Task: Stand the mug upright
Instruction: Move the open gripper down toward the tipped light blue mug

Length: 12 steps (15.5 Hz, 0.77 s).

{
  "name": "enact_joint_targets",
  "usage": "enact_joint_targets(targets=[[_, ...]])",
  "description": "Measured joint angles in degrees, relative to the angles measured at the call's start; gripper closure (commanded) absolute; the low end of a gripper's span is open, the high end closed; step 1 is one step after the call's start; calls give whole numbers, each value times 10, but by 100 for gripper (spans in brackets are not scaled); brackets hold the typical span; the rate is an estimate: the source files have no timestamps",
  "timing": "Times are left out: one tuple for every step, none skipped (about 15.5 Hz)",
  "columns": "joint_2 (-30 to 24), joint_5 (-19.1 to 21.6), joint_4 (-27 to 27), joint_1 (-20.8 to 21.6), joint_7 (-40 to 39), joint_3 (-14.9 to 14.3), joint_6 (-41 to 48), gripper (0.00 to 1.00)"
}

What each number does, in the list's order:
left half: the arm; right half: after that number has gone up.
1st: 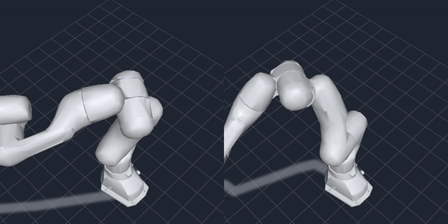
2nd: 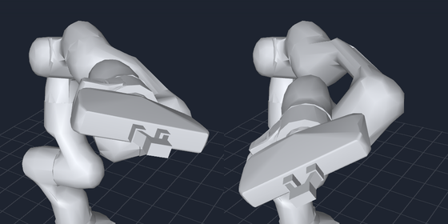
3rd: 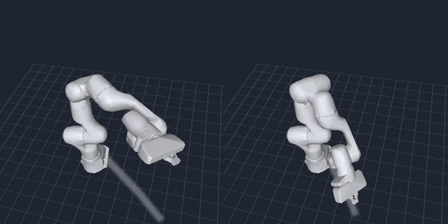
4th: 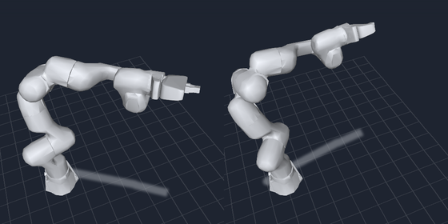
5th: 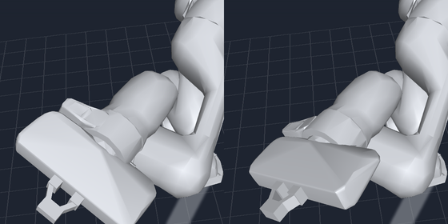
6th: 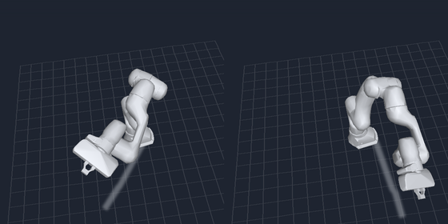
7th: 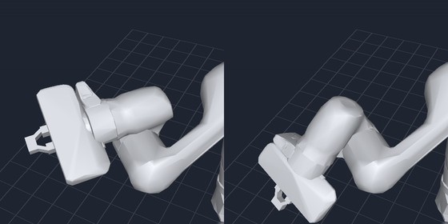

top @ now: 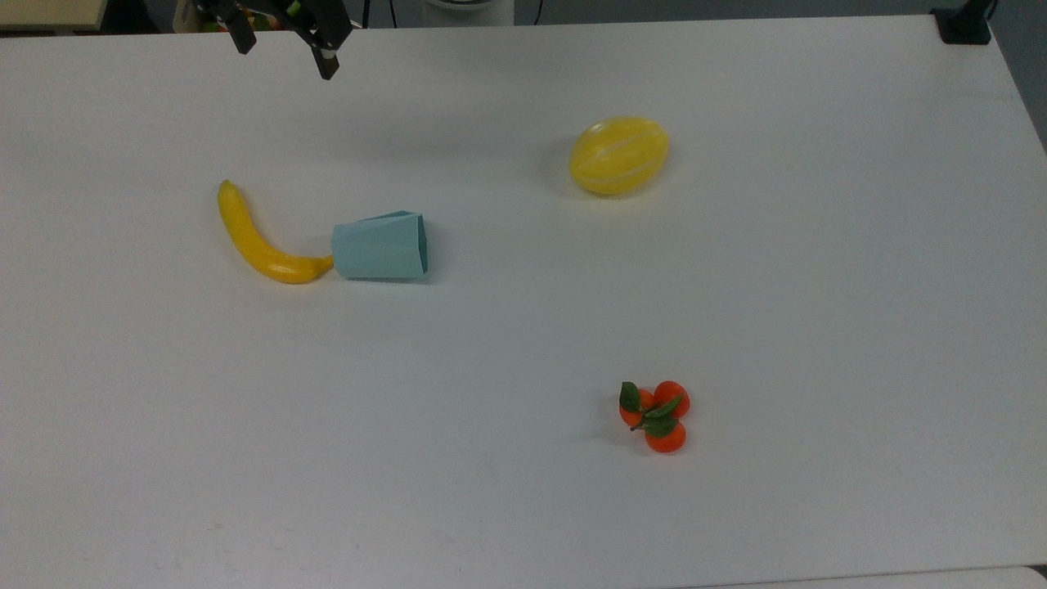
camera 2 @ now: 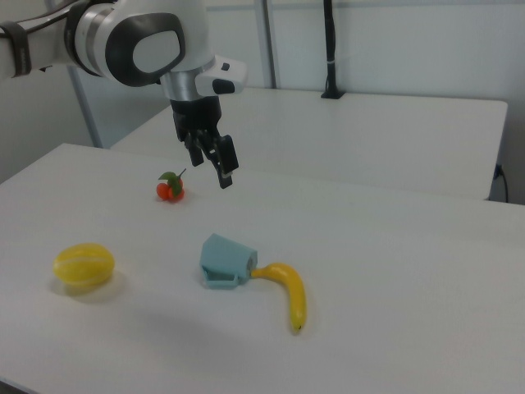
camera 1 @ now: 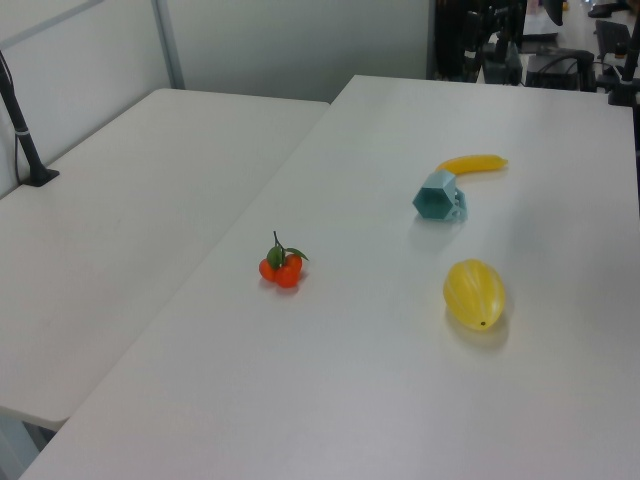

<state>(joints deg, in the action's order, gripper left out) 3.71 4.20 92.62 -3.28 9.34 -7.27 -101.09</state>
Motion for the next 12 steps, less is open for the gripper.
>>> enact_joint_targets(targets=[[0, 0, 0, 1, 0, -1, 0, 0], [0, 0, 1, 1, -12, -1, 0, 0], [1, 0, 2, 3, -25, -1, 0, 0], [1, 0, 4, 5, -30, -1, 0, 0], [3, 0, 6, 8, -34, -1, 0, 0], [6, 0, 8, 14, -36, -1, 0, 0], [10, 0, 9, 21, -36, -1, 0, 0], [15, 0, 10, 28, -36, -1, 0, 0], [22, 0, 11, 36, -36, 0, -4, 0], [29, -5, 11, 44, -37, 0, -11, 0], [36, -15, 12, 53, -37, 0, -16, 0], [43, -28, 13, 61, -37, 0, -17, 0]])
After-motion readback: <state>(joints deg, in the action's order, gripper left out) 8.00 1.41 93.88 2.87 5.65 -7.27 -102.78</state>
